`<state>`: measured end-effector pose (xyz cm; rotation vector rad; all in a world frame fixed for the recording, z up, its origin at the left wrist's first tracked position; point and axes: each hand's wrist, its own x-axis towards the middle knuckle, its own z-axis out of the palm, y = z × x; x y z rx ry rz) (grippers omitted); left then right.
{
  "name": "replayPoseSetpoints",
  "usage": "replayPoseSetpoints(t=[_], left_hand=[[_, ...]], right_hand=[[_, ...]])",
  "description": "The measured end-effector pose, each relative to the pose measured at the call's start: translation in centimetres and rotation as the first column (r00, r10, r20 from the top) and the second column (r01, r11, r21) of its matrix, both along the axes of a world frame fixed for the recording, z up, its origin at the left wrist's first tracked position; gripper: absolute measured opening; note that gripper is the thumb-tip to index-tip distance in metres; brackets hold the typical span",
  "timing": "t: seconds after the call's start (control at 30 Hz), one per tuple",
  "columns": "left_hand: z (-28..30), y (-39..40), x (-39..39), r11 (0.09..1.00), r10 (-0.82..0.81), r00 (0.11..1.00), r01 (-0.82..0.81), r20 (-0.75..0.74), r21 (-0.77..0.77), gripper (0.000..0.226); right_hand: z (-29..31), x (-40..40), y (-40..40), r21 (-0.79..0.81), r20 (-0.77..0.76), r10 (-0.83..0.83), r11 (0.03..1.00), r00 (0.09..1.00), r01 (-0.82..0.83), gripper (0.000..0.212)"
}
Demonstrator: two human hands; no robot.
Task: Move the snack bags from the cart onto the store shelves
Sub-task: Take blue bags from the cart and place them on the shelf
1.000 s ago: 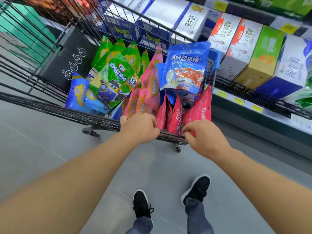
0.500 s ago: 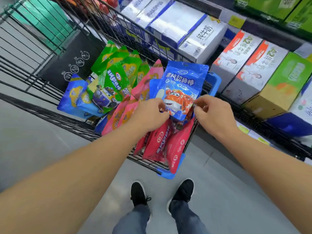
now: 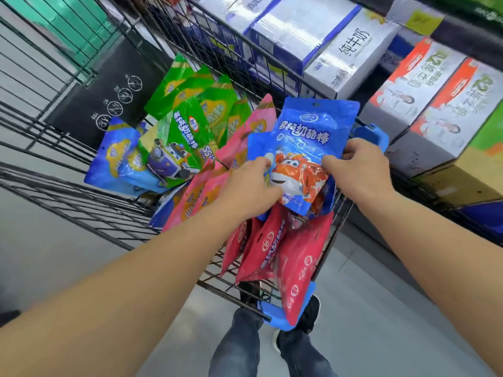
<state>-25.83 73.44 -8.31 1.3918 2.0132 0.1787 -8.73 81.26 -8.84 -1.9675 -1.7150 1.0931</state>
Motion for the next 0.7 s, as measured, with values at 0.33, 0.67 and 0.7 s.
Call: replayPoseSetpoints(t=[0.33, 0.67, 0.7], left_hand=[[-1.7, 1.1, -2.8, 0.995, 0.094, 0.96, -0.099, 0.264, 0.006, 0.039], [1.0, 2.3, -4.5, 0.978, 0.207, 0.87, -0.193, 0.448, -0.077, 0.059], [1.6, 2.3, -4.6, 0.974, 0.224, 0.841, -0.208, 0.492, -0.087, 0.062]], right_hand=[[0.5, -1.9, -0.6, 0.114, 0.017, -0.077, 0.991, 0.997, 0.074, 0.021], [3.9, -2.6, -0.9, -0.196, -0.411, -0.396, 0.918, 0.821, 0.345, 0.01], [4.6, -2.7, -0.8, -0.228, -0.459, -0.419, 0.908, 0.783, 0.352, 0.011]])
